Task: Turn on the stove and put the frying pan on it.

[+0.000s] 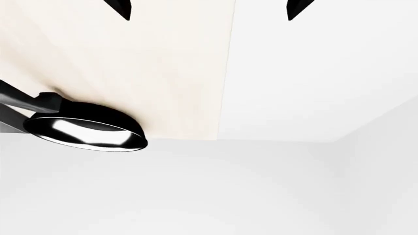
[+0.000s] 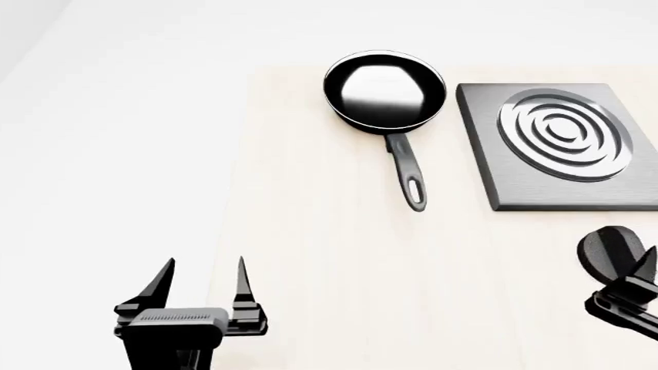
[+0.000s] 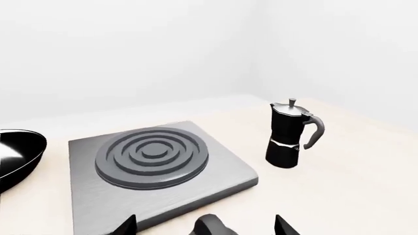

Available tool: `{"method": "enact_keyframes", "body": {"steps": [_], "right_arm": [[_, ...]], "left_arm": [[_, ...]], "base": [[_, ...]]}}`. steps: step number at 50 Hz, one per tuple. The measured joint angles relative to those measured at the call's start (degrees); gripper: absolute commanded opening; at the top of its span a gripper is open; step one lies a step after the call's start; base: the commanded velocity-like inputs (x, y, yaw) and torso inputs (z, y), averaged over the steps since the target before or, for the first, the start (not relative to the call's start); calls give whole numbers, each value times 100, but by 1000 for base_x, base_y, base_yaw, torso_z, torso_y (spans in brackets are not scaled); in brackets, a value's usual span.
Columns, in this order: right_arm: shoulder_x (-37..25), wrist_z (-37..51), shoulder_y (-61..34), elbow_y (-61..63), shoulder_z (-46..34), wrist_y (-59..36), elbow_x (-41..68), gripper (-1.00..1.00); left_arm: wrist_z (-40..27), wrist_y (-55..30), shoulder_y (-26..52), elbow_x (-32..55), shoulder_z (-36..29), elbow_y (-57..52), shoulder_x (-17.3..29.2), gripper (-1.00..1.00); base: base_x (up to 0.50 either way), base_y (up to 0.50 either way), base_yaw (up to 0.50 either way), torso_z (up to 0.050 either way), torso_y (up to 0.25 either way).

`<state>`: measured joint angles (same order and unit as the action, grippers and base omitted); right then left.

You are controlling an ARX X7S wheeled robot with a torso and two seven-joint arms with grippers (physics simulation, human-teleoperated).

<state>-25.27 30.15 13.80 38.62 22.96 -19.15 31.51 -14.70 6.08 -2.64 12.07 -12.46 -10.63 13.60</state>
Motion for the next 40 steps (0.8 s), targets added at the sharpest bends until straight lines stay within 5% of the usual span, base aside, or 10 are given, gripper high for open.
{"method": "enact_keyframes", "body": {"steps": [40], "right_arm": [[198, -239, 7, -1071, 97, 539, -189, 100]], "left_arm": [[-110, 30, 13, 49, -95, -11, 76, 100]], "base": [[0, 0, 0, 0, 0]]}}
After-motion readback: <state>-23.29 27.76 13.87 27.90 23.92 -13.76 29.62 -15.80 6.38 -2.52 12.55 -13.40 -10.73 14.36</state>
